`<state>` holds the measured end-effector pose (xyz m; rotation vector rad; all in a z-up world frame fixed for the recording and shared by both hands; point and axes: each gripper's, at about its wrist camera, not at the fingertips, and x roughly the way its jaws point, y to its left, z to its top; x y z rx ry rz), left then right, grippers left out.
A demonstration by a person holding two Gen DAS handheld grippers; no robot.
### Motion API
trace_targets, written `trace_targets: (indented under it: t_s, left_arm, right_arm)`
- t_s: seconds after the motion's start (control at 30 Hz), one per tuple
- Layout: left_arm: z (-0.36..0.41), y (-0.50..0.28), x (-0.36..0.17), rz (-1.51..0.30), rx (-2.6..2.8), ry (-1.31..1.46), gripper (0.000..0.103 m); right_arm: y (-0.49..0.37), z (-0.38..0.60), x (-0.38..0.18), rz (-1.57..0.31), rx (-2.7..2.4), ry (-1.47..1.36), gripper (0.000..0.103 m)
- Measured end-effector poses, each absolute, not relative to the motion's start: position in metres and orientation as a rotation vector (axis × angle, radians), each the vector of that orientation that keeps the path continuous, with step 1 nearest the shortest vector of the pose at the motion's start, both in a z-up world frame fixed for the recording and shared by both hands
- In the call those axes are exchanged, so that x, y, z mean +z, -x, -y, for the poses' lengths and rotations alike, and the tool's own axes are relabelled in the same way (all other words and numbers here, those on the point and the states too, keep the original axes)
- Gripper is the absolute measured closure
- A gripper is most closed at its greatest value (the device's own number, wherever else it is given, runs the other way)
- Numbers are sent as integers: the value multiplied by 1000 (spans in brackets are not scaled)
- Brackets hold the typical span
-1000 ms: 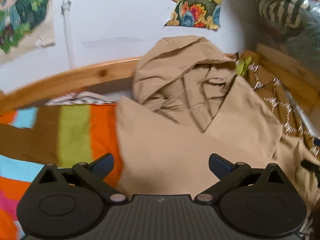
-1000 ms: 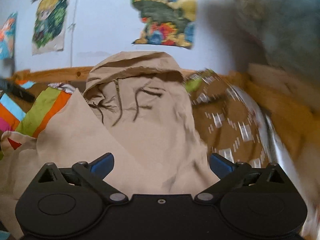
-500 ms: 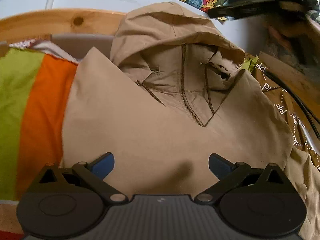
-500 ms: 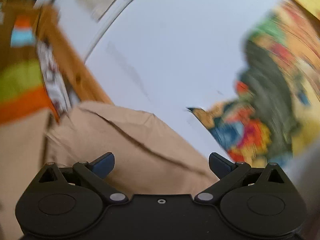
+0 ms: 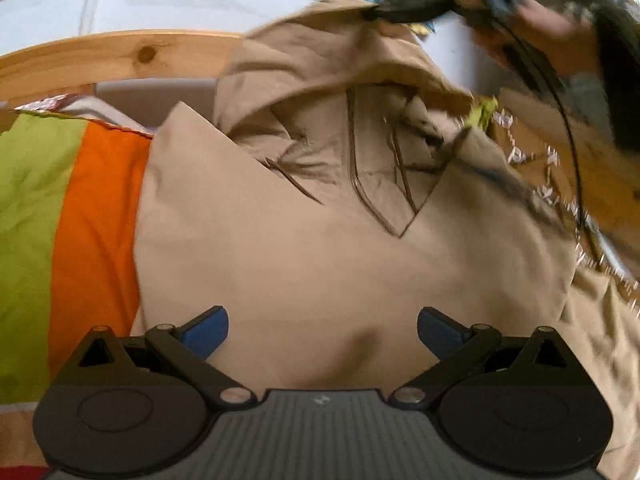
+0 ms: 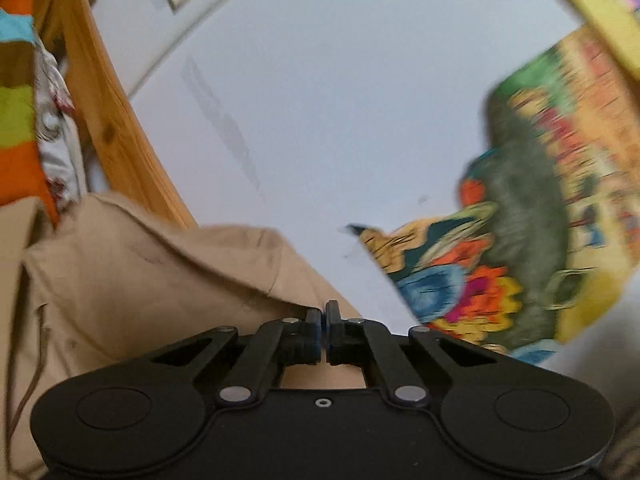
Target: Fold large clothes
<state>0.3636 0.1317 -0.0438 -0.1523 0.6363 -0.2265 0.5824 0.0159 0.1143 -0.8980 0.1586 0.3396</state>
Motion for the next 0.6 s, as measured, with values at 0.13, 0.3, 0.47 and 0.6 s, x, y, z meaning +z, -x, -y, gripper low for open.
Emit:
trace_targets:
  t_s: [0.13,0.3,0.47,0.6]
  left_arm:
    - [-142,-353,-24,-571,-217,215,1]
    - [-138,-343,-6,-529,-249,182,6]
    - [-132,-341,-9,-591,-223,197,7]
    - [-155,-334,-23,-652,-240,331,7]
  right_arm:
    - [-505,5,114,-52,346,907,103]
    - [-410,26,93,2,396,907,103]
    - [-337,49,45,-92,403,800,103]
    - [-297,60,-10,-331,466,712,91]
